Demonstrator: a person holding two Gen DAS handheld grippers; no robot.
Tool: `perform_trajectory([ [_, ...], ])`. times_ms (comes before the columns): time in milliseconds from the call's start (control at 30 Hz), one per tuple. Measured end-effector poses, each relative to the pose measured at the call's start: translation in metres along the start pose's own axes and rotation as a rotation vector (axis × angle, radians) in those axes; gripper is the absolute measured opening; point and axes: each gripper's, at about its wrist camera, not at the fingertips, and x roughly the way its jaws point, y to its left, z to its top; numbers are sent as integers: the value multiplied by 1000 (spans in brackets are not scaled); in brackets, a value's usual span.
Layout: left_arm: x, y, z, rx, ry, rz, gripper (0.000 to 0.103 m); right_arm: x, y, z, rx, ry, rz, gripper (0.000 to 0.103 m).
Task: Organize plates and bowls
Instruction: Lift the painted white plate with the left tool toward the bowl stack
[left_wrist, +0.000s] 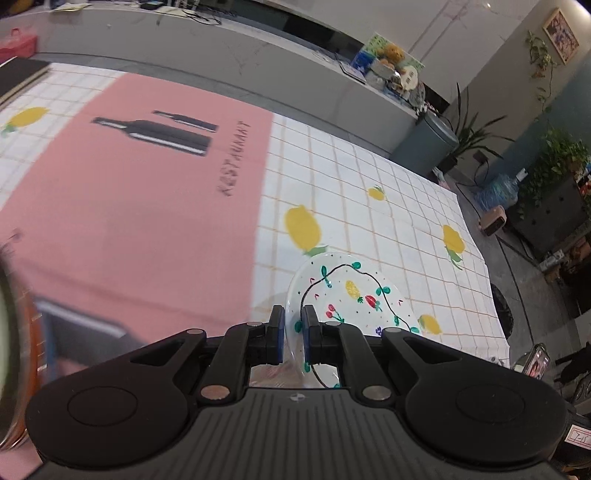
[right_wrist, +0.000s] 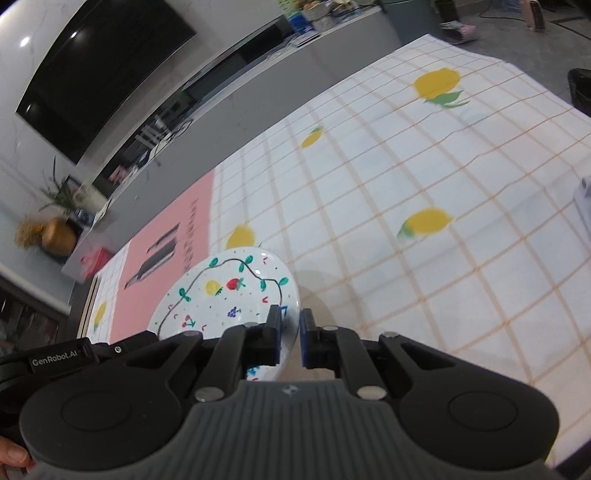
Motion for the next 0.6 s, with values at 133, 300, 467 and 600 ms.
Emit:
perform_trajectory([
  [133, -17, 20, -15, -32, -4, -2, 10, -5, 13, -21, -33, 24, -2, 8],
  [300, -29, 39, -34, -70, 16, -14, 10, -11, 19, -41, -50, 48, -7, 8],
  [467, -28, 49, -49, -88, 43, -15, 10, -8, 18, -51, -56, 71, -32, 8],
  [600, -24, 53, -56, -92, 55, -13, 10, -6, 19, -54, -66, 74, -49, 8],
])
